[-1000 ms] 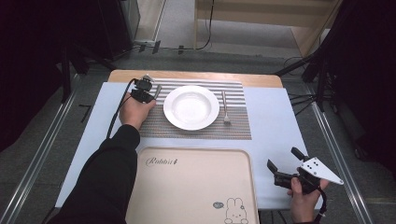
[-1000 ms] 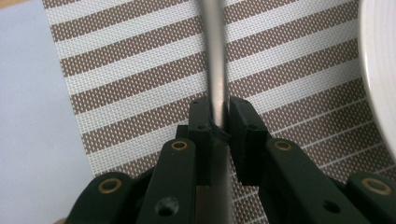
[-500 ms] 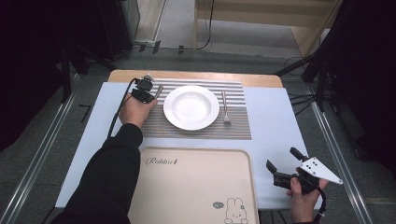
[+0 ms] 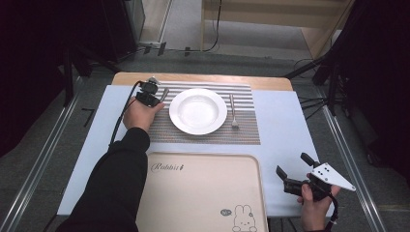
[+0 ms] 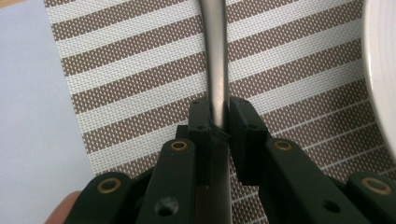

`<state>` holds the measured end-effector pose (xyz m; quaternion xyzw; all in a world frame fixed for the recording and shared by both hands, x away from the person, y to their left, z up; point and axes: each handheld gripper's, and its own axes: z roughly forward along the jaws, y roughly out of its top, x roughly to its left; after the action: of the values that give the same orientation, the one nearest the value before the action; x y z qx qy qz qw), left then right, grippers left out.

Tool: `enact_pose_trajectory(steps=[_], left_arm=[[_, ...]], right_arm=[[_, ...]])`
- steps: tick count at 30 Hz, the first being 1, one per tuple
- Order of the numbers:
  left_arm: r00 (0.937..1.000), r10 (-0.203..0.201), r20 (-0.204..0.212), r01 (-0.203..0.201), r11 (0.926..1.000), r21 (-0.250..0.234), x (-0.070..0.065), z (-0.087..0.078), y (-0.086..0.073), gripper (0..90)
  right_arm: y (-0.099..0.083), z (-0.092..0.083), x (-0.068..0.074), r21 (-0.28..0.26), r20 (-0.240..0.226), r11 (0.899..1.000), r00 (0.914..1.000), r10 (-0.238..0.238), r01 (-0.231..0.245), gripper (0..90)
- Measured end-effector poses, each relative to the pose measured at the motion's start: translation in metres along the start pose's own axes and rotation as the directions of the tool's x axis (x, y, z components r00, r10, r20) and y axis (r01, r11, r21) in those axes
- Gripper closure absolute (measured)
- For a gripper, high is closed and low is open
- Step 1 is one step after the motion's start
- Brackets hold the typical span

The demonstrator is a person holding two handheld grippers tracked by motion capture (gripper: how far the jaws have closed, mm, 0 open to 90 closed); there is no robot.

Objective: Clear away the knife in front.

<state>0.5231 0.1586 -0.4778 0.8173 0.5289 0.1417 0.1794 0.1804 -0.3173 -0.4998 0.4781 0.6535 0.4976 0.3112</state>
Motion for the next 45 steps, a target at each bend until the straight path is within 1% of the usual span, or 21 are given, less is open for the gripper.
enact_pose_trajectory(steps=[3, 4, 7, 8, 9, 10, 11, 12, 13, 15, 17, 22, 25, 28, 29, 30, 31, 33, 35, 39, 45], left_arm=[[0.9999, 0.001, -0.010, -0.001, 1.0000, 0.001, -0.001, 0.000, 0.000, 79.0], [1.0000, 0.000, 0.002, 0.000, 1.0000, 0.000, 0.000, 0.000, 0.000, 79.0], [1.0000, -0.001, 0.009, 0.001, 1.0000, -0.003, 0.001, 0.000, 0.000, 79.3], [0.9999, 0.006, 0.012, -0.006, 1.0000, -0.003, 0.002, 0.000, 0.000, 79.3], [0.9998, 0.021, 0.005, -0.021, 0.9998, -0.003, 0.001, 0.000, 0.000, 79.5], [0.9984, 0.053, -0.016, -0.054, 0.9986, -0.003, -0.003, 0.000, 0.000, 79.6], [0.9981, 0.058, -0.022, -0.058, 0.9983, -0.009, -0.004, 0.000, -0.001, 79.6], [0.9981, 0.058, -0.022, -0.058, 0.9983, -0.009, -0.004, 0.000, -0.001, 79.7], [0.9988, 0.048, -0.012, -0.048, 0.9988, -0.010, -0.002, 0.000, -0.001, 79.7], [0.9990, 0.044, 0.000, -0.044, 0.9989, -0.016, 0.000, 0.000, -0.002, 79.8], [0.9991, 0.043, 0.006, -0.043, 0.9988, -0.022, 0.001, 0.000, -0.003, 79.8], [0.9995, 0.023, 0.021, -0.022, 0.9993, -0.031, 0.003, -0.001, -0.004, 80.0], [0.9993, 0.024, 0.028, -0.023, 0.9989, -0.042, 0.005, -0.002, -0.006, 80.0], [0.9992, 0.023, 0.032, -0.020, 0.9972, -0.072, 0.007, -0.006, -0.010, 79.9], [0.9991, 0.029, 0.030, -0.026, 0.9960, -0.086, 0.008, -0.009, -0.011, 79.9], [0.9986, 0.032, 0.043, -0.027, 0.9946, -0.100, 0.009, -0.012, -0.012, 79.9], [0.9986, 0.036, 0.040, -0.031, 0.9938, -0.107, 0.009, -0.014, -0.013, 79.9], [0.9983, 0.044, 0.038, -0.039, 0.9933, -0.109, 0.009, -0.016, -0.014, 79.9], [0.9980, 0.034, 0.054, -0.027, 0.9921, -0.123, 0.011, -0.018, -0.016, 79.9], [0.9968, 0.032, 0.073, -0.022, 0.9905, -0.136, 0.013, -0.023, -0.021, 79.9], [0.9952, 0.051, 0.083, -0.038, 0.9868, -0.158, 0.010, -0.029, -0.027, 79.8]], right_arm=[[0.000, 0.000, 0.000, 0.000, -0.001, 1.000, 1.0000, -0.001, 0.001, 0.0], [0.000, 0.000, 0.000, 0.001, -0.001, 1.000, 1.0000, -0.003, 0.003, 0.0], [0.000, 0.000, 0.000, 0.001, -0.001, 1.000, 1.0000, -0.004, 0.004, 0.0], [0.000, 0.000, 0.000, 0.001, -0.001, 1.000, 1.0000, -0.004, 0.004, 0.0], [0.000, 0.000, 0.000, -0.002, 0.000, 1.000, 1.0000, 0.000, 0.000, 0.0], [0.000, 0.000, -0.001, -0.001, 0.000, 1.000, 1.0000, -0.002, 0.002, 0.0], [0.000, 0.000, -0.001, -0.001, 0.001, 1.000, 1.0000, 0.002, -0.002, 0.0], [0.000, 0.000, -0.001, -0.001, 0.001, 1.000, 1.0000, 0.005, -0.005, 0.0], [0.000, -0.001, -0.002, -0.003, 0.001, 1.000, 1.0000, 0.009, -0.009, 0.0], [0.000, -0.001, -0.002, -0.007, 0.007, 1.000, 0.9999, 0.010, -0.010, 0.0], [0.000, -0.002, -0.002, -0.011, 0.008, 1.000, 0.9999, 0.011, -0.011, 0.0], [0.000, -0.003, -0.003, -0.017, 0.011, 1.000, 0.9997, 0.021, -0.021, 0.0], [0.000, -0.004, -0.004, -0.018, 0.014, 0.999, 0.9995, 0.027, -0.026, 0.0], [0.000, -0.004, -0.005, -0.021, 0.012, 0.999, 0.9995, 0.031, -0.030, 0.0], [0.000, -0.003, -0.004, -0.020, 0.012, 0.999, 0.9995, 0.031, -0.030, 0.0], [0.000, -0.003, -0.004, -0.018, 0.013, 0.999, 0.9995, 0.030, -0.030, 0.0], [0.000, -0.003, -0.004, -0.019, 0.011, 0.999, 0.9996, 0.026, -0.026, 0.0], [0.000, -0.003, -0.003, -0.019, 0.010, 0.999, 0.9996, 0.025, -0.025, 0.0], [0.001, -0.003, -0.002, -0.019, 0.012, 1.000, 0.9997, 0.022, -0.022, 0.0], [0.001, -0.003, -0.002, -0.018, 0.013, 1.000, 0.9997, 0.021, -0.021, 0.0], [0.001, -0.003, -0.002, -0.018, 0.015, 1.000, 0.9997, 0.020, -0.020, 0.0]])
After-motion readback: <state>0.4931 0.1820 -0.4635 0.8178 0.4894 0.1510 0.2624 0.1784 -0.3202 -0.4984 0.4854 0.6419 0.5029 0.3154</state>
